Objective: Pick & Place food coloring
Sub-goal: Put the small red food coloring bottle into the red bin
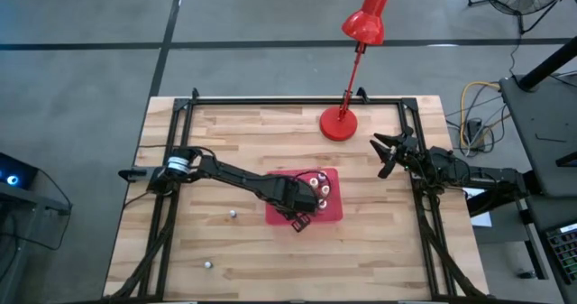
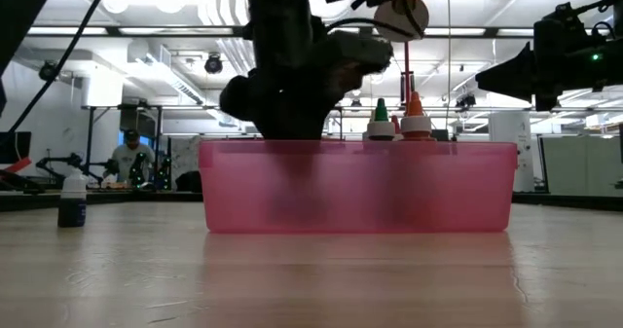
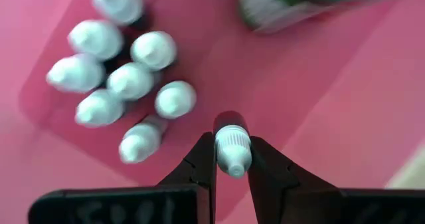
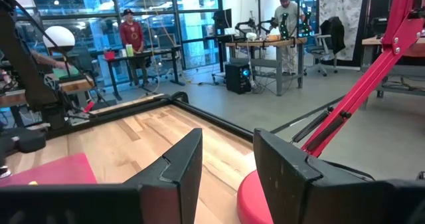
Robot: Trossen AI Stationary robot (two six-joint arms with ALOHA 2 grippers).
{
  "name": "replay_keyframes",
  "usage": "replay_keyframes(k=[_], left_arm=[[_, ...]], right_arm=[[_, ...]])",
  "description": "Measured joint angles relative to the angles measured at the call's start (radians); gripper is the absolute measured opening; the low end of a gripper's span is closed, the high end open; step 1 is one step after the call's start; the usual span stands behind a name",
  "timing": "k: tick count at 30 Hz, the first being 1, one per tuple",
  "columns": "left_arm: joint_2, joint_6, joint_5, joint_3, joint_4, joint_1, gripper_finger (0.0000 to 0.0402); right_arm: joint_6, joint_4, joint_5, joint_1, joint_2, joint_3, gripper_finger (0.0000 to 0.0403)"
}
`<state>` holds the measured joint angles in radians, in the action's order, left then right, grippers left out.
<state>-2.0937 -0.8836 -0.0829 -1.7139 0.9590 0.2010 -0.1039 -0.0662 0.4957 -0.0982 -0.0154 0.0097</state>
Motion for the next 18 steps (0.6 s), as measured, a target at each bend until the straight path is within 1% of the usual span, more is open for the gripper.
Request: replay_keyframes(k=[7, 14, 18], left_arm=[[0.0, 0.146, 0.0, 0.0, -0.032, 0.01, 0.0034], [0.0, 0.34, 0.0, 0.0, -0.06, 0.011, 0.0034], [0.0, 0.422, 0.0, 0.0, -0.078, 0.011, 0.0034]], right_arm=[[0.0, 0.0, 0.0, 0.0, 0.0, 0.0, 0.0128], [0.0, 0.0, 0.0, 0.0, 0.0, 0.0, 0.0128], [0.0, 0.0, 0.0, 0.0, 0.0, 0.0, 0.0128]])
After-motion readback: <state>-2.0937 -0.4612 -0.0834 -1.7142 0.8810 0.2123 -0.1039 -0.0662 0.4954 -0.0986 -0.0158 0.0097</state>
